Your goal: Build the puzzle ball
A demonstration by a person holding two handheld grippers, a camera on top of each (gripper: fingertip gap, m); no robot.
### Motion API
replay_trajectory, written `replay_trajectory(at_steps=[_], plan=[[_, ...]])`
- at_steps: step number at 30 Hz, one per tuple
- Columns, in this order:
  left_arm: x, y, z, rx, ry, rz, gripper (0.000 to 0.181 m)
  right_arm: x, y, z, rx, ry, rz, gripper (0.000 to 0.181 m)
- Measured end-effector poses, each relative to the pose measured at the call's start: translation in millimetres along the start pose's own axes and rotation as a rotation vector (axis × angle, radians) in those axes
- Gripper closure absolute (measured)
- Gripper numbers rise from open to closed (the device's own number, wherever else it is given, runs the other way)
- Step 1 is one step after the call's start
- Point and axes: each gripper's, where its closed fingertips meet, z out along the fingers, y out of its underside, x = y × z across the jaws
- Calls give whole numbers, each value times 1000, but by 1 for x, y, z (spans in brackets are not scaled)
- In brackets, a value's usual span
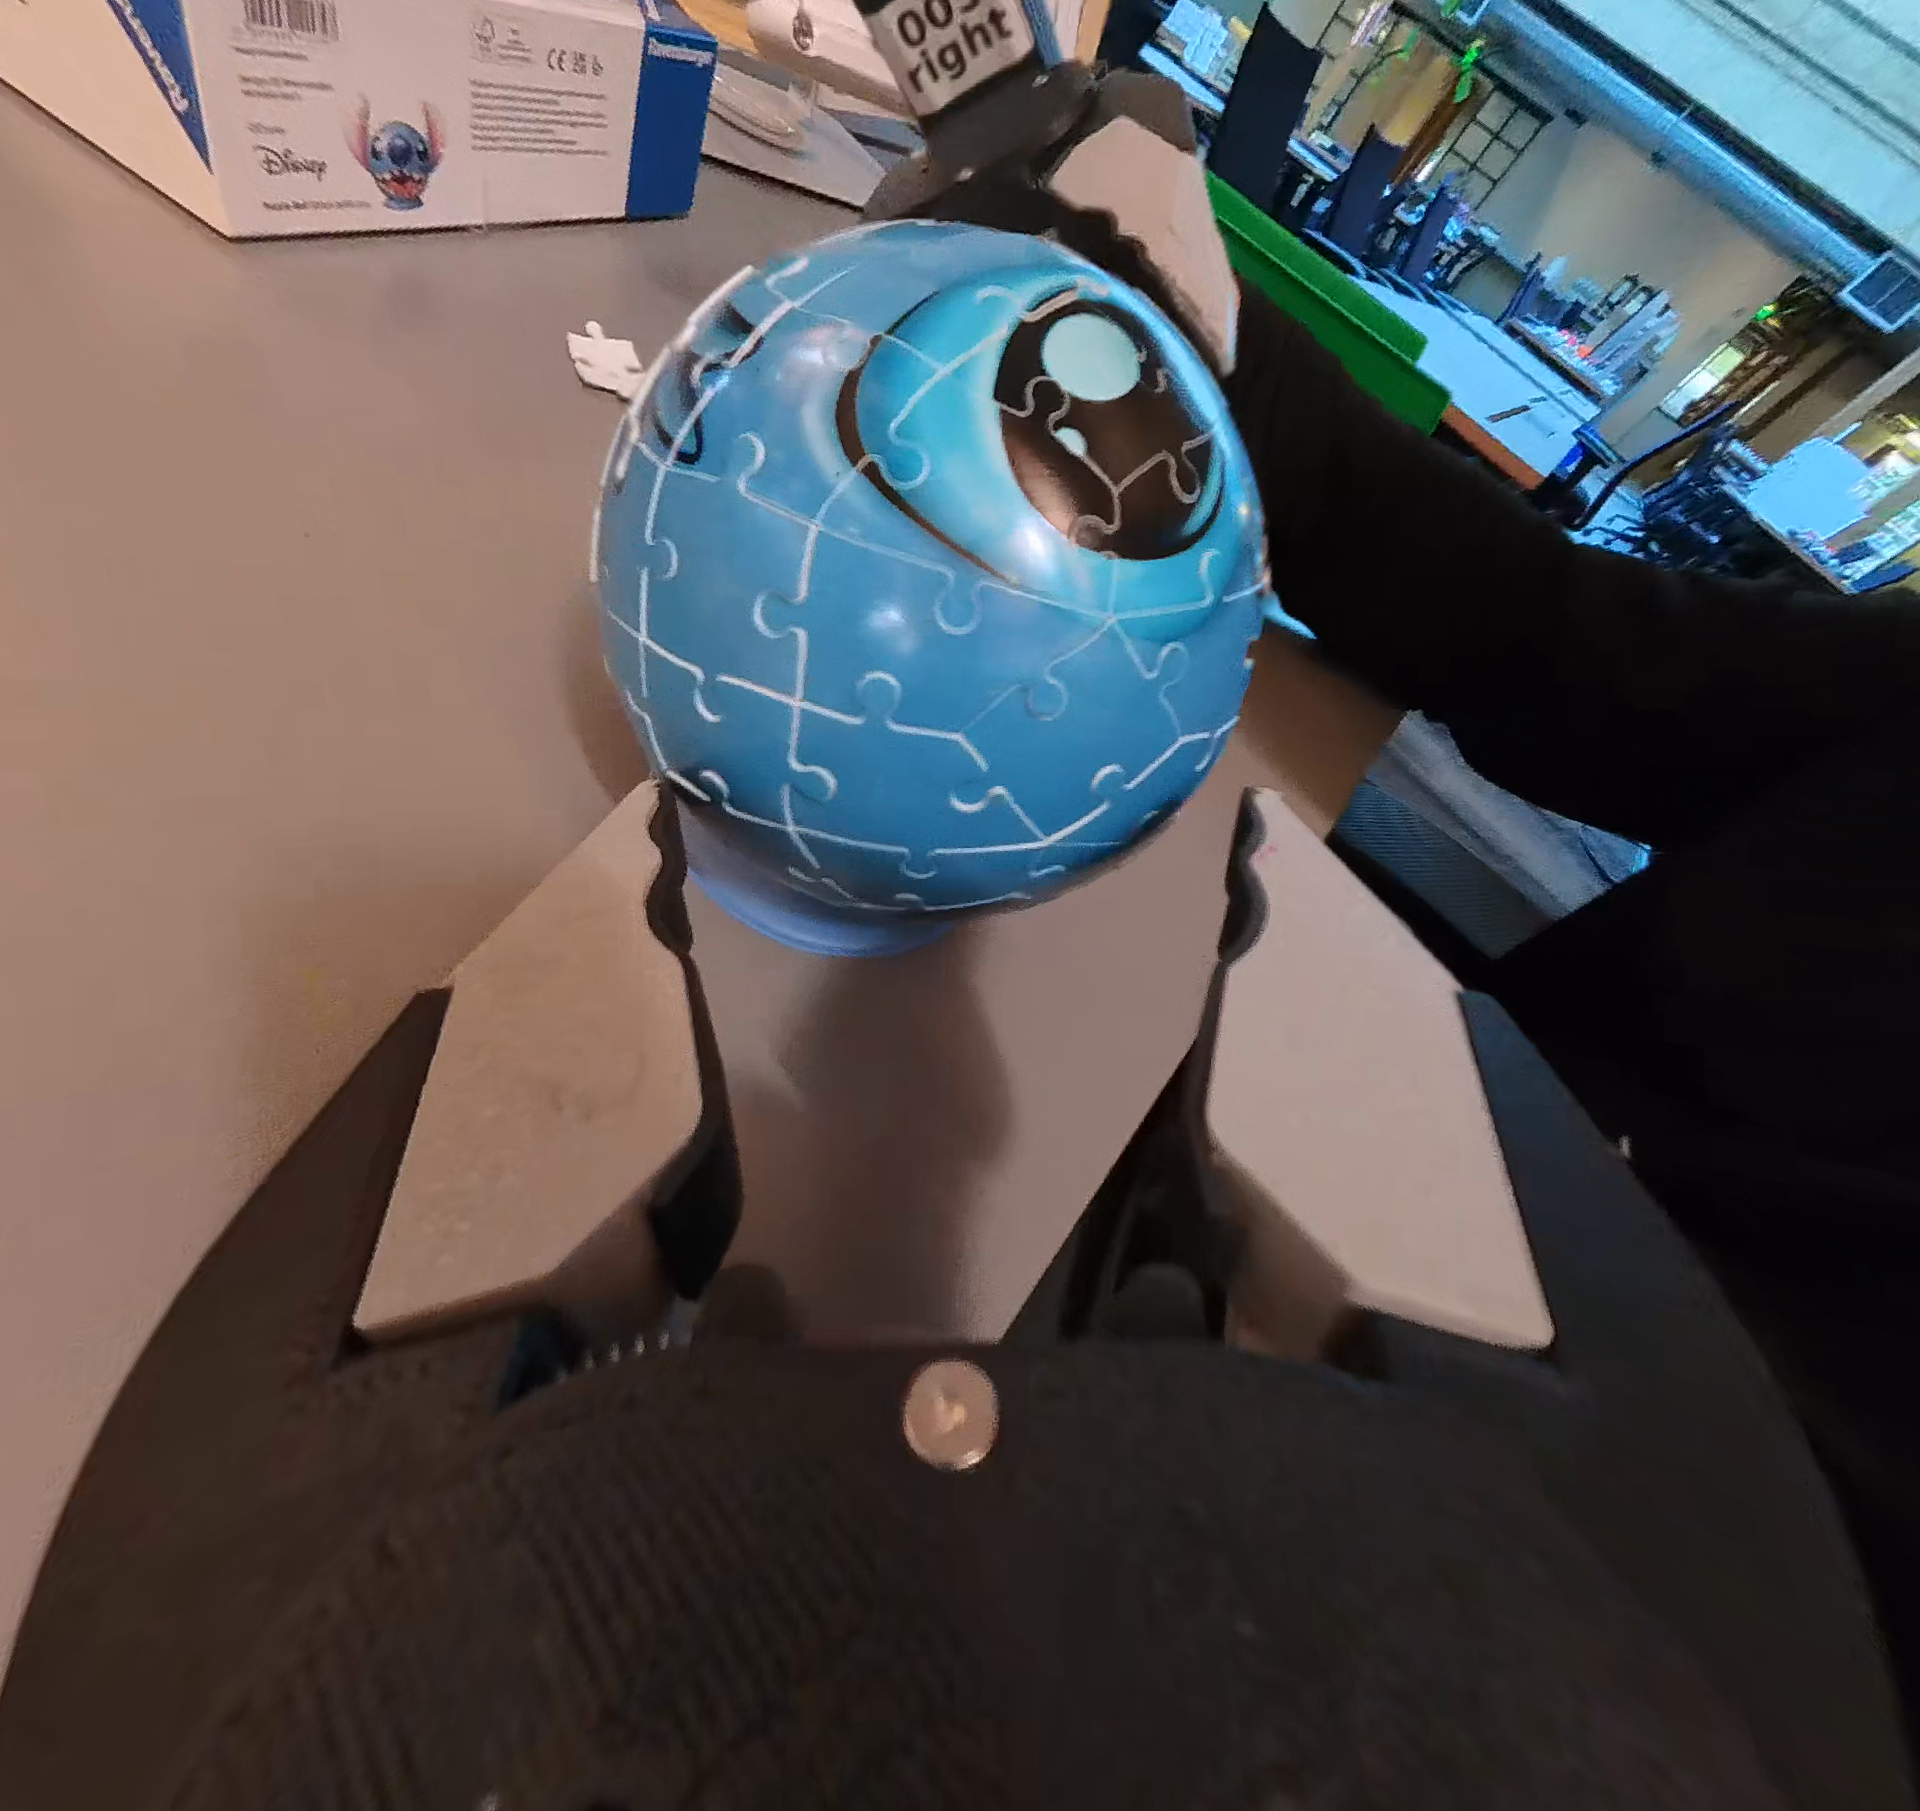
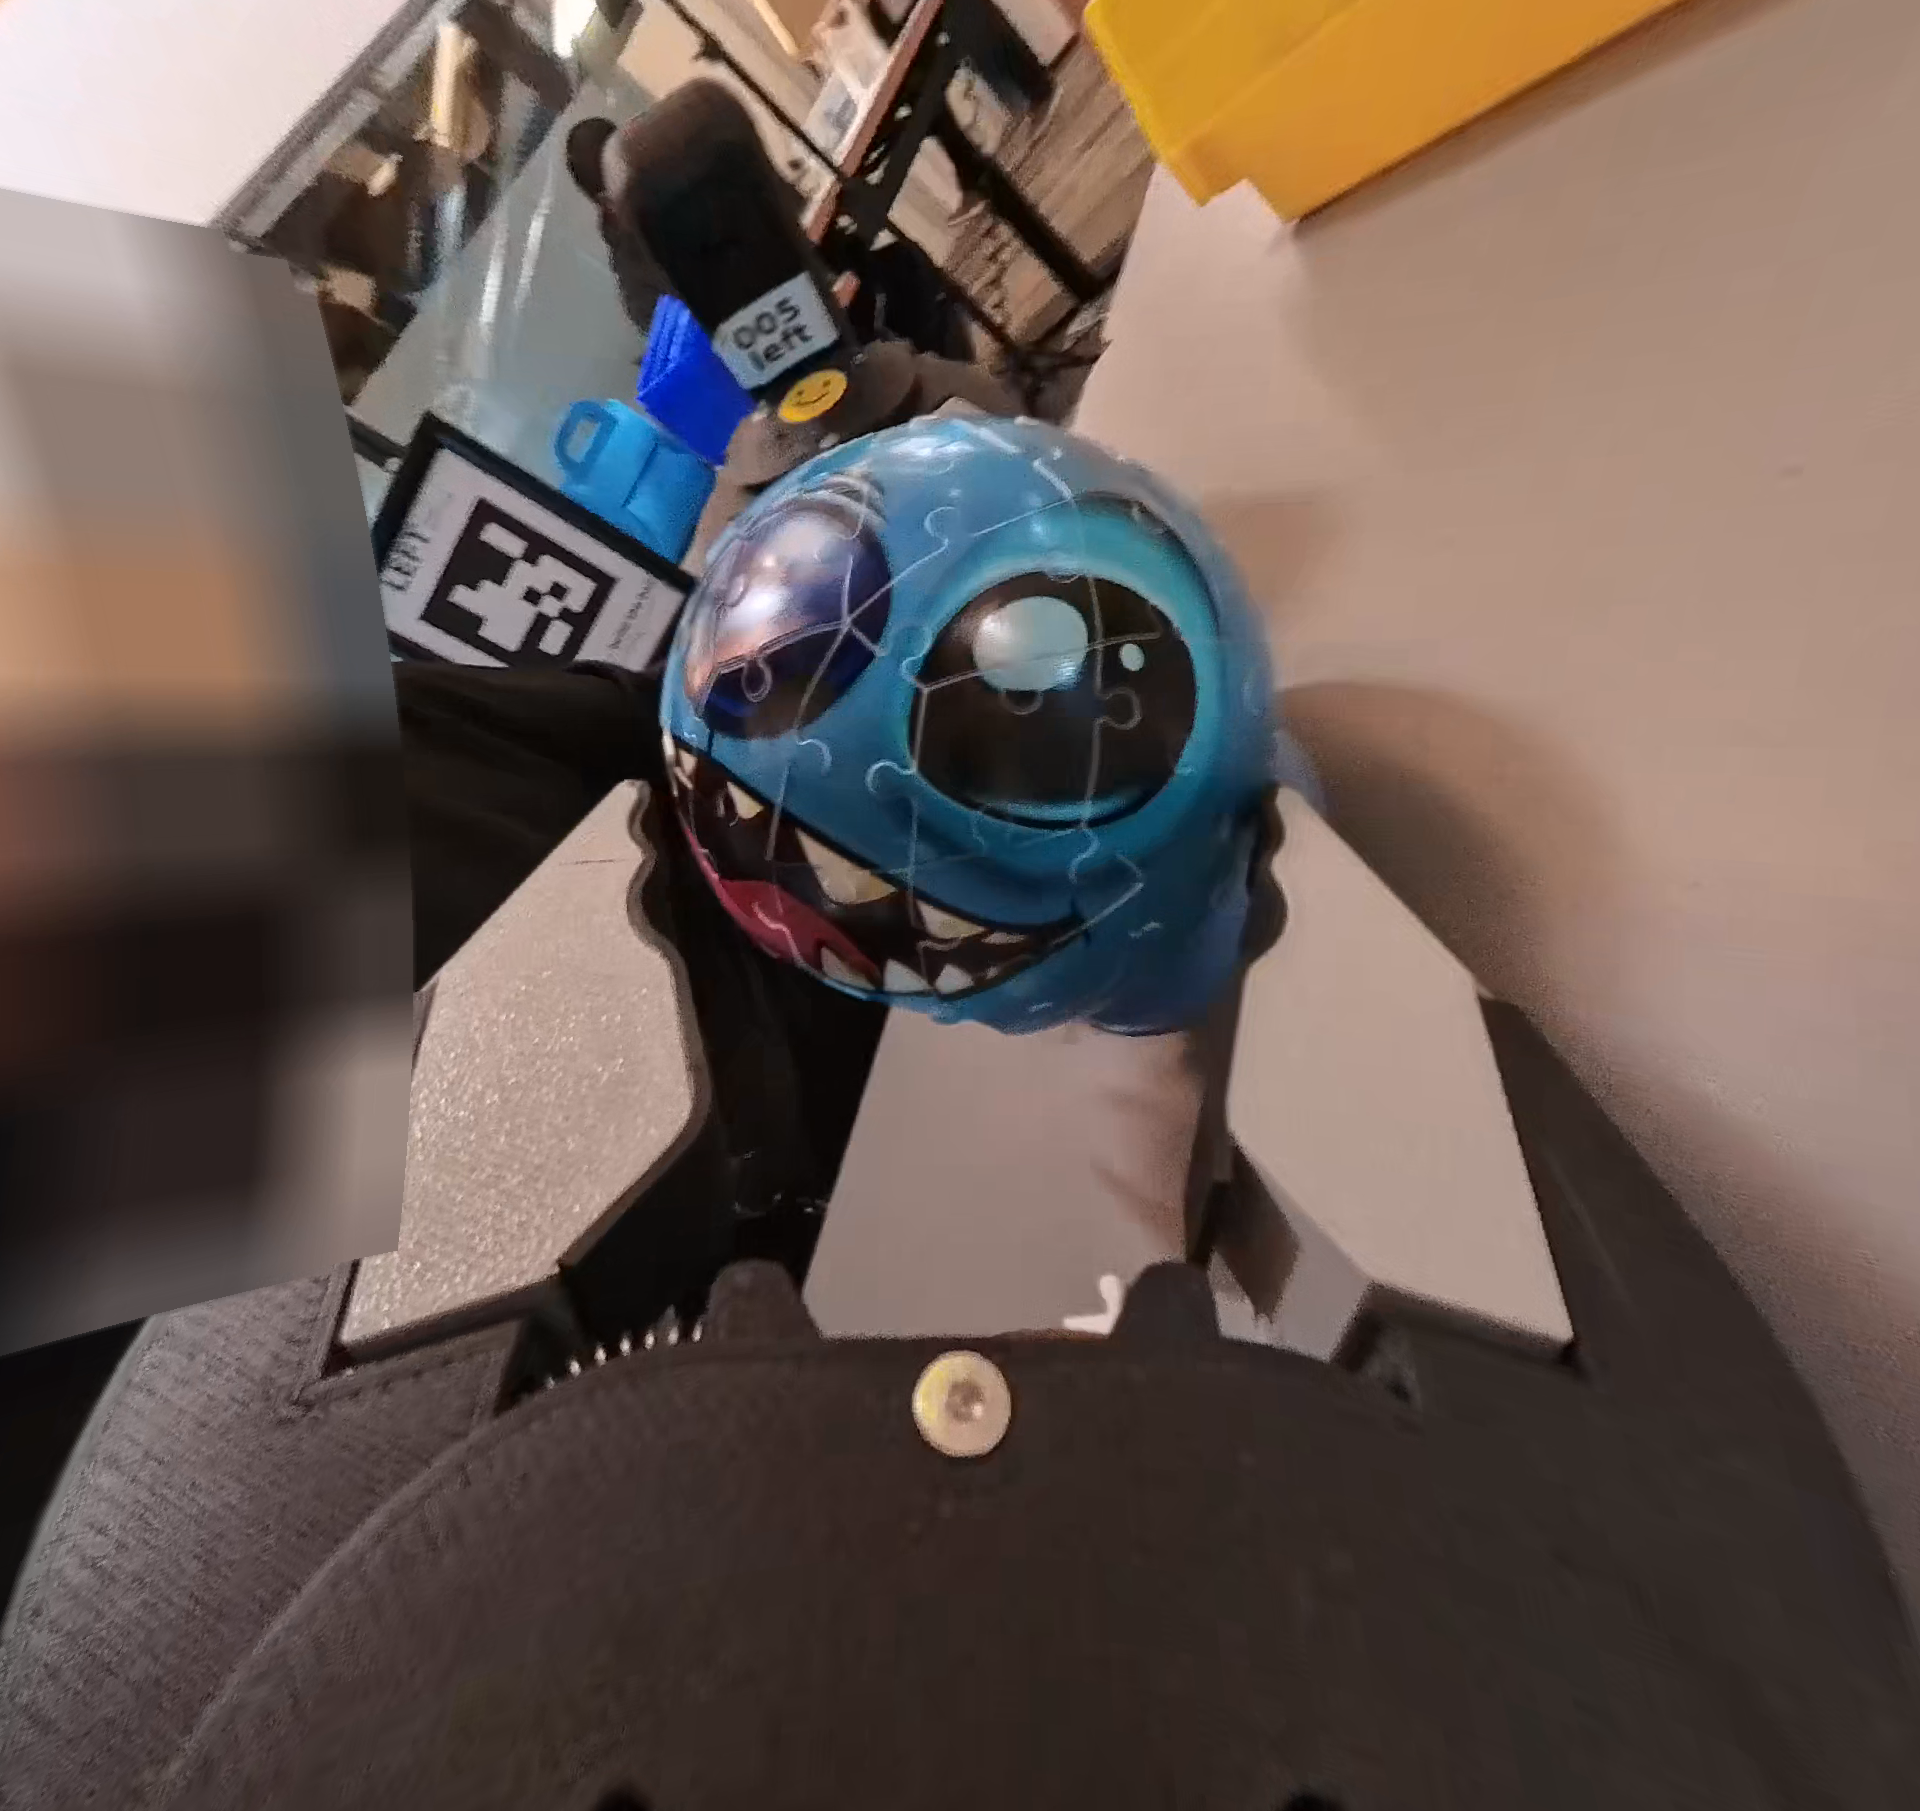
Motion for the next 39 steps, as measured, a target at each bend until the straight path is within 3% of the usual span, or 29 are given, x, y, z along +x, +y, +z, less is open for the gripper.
replay_trajectory(at_steps=[3, 11, 20, 27, 39], plan=[[-4, 3, -1, -18, -13, 15, 89, 2, 5, 6, -21, 21, -12, 69], [-5, 2, 1, -76, -77, 169, 86, -1, -1, 10, -1, 82, -78, 66], [-16, -13, -17, -156, -110, 407, 85, -6, -18, 21, 71, 146, -258, 65], [-14, -9, -16, -255, -137, 611, 84, -5, -5, 21, 68, 143, -333, 66], [-4, -17, -9, -266, -145, 586, 88, 2, 1, 11, 96, 91, -214, 67]])
